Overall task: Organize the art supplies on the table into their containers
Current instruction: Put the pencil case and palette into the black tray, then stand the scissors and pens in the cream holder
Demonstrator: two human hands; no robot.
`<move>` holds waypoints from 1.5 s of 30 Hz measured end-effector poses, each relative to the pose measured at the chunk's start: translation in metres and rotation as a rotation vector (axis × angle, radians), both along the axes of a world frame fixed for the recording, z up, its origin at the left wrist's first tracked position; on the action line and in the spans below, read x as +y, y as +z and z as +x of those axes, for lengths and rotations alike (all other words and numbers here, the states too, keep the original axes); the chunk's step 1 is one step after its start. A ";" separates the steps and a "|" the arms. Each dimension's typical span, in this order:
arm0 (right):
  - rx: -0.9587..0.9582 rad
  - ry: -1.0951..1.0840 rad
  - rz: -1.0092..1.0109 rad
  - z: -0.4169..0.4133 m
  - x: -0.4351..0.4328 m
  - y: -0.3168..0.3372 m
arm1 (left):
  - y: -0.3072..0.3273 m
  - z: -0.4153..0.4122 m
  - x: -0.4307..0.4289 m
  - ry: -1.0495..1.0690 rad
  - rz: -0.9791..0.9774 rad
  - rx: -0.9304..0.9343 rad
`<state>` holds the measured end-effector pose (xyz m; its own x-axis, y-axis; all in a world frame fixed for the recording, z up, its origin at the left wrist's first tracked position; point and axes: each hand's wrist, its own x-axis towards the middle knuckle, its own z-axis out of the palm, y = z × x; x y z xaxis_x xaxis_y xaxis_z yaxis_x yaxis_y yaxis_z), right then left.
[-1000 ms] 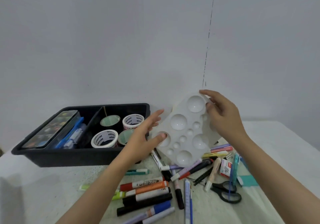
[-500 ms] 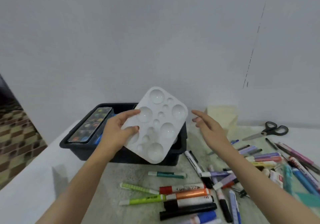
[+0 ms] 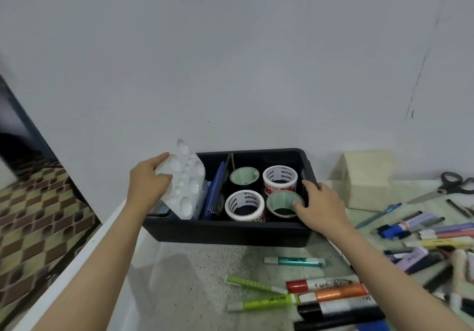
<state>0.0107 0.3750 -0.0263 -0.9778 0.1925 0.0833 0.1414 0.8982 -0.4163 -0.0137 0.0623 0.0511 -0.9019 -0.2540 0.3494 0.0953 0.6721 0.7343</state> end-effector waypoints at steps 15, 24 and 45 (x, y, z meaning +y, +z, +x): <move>0.110 -0.017 -0.198 0.007 0.000 -0.005 | -0.037 -0.037 -0.002 -0.088 -0.339 -0.060; 0.382 -0.198 -0.373 0.016 0.030 -0.009 | -0.038 -0.028 0.074 -0.429 -0.419 0.177; 0.363 -0.167 -0.739 -0.009 0.152 0.003 | -0.048 -0.022 0.314 -0.691 -0.142 -0.101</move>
